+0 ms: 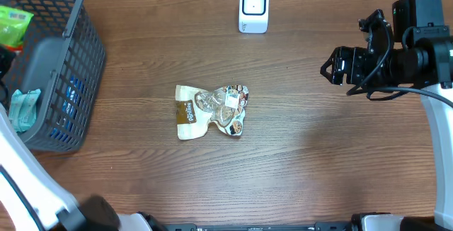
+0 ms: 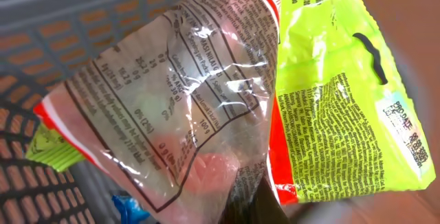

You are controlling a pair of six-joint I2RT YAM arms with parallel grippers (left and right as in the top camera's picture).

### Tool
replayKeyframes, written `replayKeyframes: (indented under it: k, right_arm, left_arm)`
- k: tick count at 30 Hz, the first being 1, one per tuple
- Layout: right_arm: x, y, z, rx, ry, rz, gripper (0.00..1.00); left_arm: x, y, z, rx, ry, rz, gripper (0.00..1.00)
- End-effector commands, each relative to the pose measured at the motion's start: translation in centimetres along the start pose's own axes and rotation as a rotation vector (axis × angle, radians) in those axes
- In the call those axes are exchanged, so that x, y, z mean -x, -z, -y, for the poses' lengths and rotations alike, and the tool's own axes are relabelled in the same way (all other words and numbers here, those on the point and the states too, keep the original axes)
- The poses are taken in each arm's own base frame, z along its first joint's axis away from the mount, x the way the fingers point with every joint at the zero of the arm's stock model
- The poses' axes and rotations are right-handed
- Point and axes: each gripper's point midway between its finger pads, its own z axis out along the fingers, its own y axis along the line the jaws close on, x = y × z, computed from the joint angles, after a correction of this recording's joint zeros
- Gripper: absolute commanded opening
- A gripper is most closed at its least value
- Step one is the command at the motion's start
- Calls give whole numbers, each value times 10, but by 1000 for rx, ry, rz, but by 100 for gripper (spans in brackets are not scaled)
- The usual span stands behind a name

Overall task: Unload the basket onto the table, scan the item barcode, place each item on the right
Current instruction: 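Grasp the green snack bag and place it beside the mushroom bag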

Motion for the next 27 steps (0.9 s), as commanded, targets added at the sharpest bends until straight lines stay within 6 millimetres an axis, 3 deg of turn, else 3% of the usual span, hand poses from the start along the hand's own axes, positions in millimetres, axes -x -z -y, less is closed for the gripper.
replayKeyframes:
  k: [1, 6, 15, 20, 27]
  right_arm:
    - [4, 7, -5, 12, 13, 26, 89]
    - [4, 7, -5, 12, 14, 27, 89]
    - [4, 7, -5, 12, 13, 27, 89]
    - [5, 7, -5, 12, 15, 29, 89]
    - [7, 7, -6, 13, 18, 38, 89]
  left_arm:
    - [-3, 38, 28, -82, -88, 36, 4]
    - [-35, 69, 65, -173, -197, -7, 4]
    - [-139, 77, 151, -358, -487, -262, 4]
    - [-218, 64, 192, -418, -656, -438, 4]
    - [-335, 26, 223, -376, -846, -699, 4]
